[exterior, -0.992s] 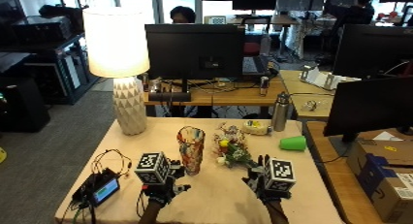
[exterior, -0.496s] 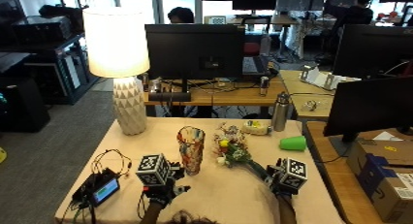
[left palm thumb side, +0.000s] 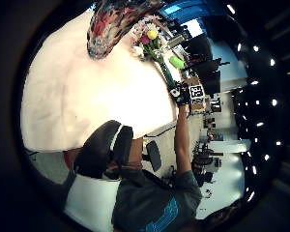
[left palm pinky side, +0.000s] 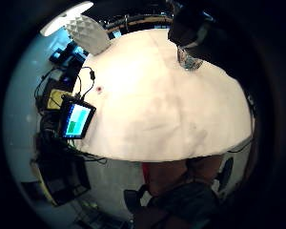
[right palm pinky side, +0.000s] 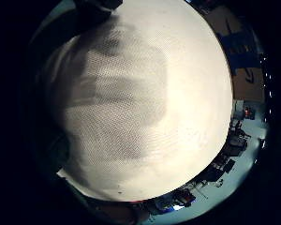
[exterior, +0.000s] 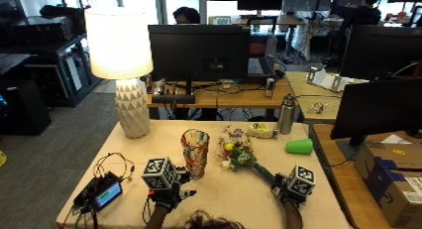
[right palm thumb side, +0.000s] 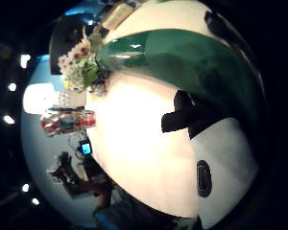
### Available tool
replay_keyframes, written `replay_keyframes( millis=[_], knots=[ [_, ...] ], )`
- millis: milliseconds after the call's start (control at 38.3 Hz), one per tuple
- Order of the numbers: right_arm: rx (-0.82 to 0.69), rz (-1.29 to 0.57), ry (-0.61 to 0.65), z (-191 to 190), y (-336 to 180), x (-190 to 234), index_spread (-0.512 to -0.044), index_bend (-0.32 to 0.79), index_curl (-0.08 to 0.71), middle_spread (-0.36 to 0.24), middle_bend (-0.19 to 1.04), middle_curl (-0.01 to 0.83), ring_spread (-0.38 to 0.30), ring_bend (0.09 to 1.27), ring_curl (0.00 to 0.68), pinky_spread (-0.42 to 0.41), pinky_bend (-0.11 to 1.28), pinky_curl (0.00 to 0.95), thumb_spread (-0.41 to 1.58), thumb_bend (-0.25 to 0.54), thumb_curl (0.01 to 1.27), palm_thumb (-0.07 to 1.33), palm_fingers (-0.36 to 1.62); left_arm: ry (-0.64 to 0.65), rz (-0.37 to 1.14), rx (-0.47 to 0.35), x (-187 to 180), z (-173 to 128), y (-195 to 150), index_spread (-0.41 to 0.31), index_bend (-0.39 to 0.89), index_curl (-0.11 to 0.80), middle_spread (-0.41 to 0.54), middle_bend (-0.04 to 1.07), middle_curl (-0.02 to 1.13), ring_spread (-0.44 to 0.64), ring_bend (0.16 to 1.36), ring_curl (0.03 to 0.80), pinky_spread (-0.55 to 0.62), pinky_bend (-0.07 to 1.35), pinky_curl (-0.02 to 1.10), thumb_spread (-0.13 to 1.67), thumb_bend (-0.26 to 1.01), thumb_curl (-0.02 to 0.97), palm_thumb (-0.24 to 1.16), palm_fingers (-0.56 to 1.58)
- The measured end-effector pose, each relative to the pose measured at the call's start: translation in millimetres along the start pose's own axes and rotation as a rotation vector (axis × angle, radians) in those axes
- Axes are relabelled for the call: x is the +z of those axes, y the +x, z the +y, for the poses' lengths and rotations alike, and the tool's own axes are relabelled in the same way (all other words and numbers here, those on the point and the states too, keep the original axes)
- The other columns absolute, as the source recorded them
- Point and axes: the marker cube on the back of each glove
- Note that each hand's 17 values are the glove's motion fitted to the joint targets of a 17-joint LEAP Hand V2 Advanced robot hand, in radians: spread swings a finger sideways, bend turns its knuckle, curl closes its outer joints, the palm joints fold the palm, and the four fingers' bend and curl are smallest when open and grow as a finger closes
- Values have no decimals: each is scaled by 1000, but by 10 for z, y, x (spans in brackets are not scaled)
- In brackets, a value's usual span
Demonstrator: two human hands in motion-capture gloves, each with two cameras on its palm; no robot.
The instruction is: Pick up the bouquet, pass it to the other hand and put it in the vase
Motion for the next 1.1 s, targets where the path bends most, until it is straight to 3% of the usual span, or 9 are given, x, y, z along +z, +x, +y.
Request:
replay_keyframes(
  millis=[26, 131, 209, 340, 366, 444, 575, 810, 1097],
  knots=[
    [-3, 9, 11, -23, -4, 12, -289, 276, 291, 17, 249, 351, 121, 321, 255, 317, 413, 329, 1071, 16, 399, 814, 423, -4, 3, 0, 6, 0, 12, -79, 120, 234, 86, 191, 348, 267, 610, 293, 382, 484, 346, 953, -29, 297, 321, 304],
    [4, 83, 76, -145, -5, 78, -295, 434, 351, -18, 228, 351, 77, 276, 252, 309, 318, 312, 1065, 12, 411, 849, 584, -23, 10, 2, 30, 0, 32, -79, 120, 235, 86, 191, 349, 267, 611, 294, 382, 484, 347, 953, -29, 298, 321, 303],
    [7, 163, 153, -196, -24, 80, -283, 468, 373, -46, 215, 353, 35, 288, 263, 293, 321, 312, 1054, 21, 427, 897, 776, -28, 11, 0, 35, -6, 27, -79, 119, 236, 86, 190, 349, 266, 613, 295, 382, 483, 348, 953, -29, 298, 321, 304],
    [8, 258, 247, -204, -75, 18, -273, 310, 366, -83, 220, 368, -47, 381, 301, 177, 396, 333, 991, 19, 462, 957, 1032, -14, 23, -1, 17, -22, -2, -79, 119, 237, 86, 190, 350, 266, 614, 295, 378, 483, 349, 953, -29, 299, 321, 304],
    [7, 262, 257, -202, -88, 6, -271, 213, 346, -105, 260, 384, -78, 425, 320, 67, 475, 361, 937, 8, 477, 961, 1187, -12, 25, -1, 25, -34, -26, -79, 118, 237, 86, 190, 350, 266, 616, 295, 378, 483, 350, 953, -29, 300, 321, 304],
    [13, 256, 290, -198, -108, -21, -269, 82, 334, -139, 359, 429, -142, 616, 398, -92, 513, 387, 818, -18, 511, 960, 1390, -6, 36, -2, 14, -42, -73, -79, 120, 237, 86, 190, 351, 266, 617, 295, 376, 482, 350, 953, -29, 300, 321, 304],
    [32, 188, 332, -193, -107, -69, -270, 108, 326, -170, 511, 489, -177, 766, 467, -201, 549, 422, 700, -26, 553, 962, 1434, 18, 69, -11, -82, -25, -55, -79, 116, 236, 86, 188, 349, 259, 624, 296, 372, 485, 352, 953, -29, 301, 321, 311],
    [3, -56, 415, -27, -305, -439, -264, 161, 352, -182, 645, 548, -194, 880, 526, -267, 646, 464, 597, -29, 606, 960, 1405, 22, 260, 51, -297, -137, 125, -79, 130, 242, 77, 191, 350, 243, 617, 294, 359, 482, 352, 955, -29, 301, 322, 343],
    [-229, -649, 454, 440, -1038, -1017, -266, 177, 395, -185, 703, 575, -197, 938, 550, -287, 709, 491, 562, -28, 648, 958, 1370, 3, 640, 231, -807, -526, 903, -89, 135, 257, 39, 201, 358, 201, 607, 294, 325, 452, 350, 964, -12, 310, 375, 426]
  ],
)
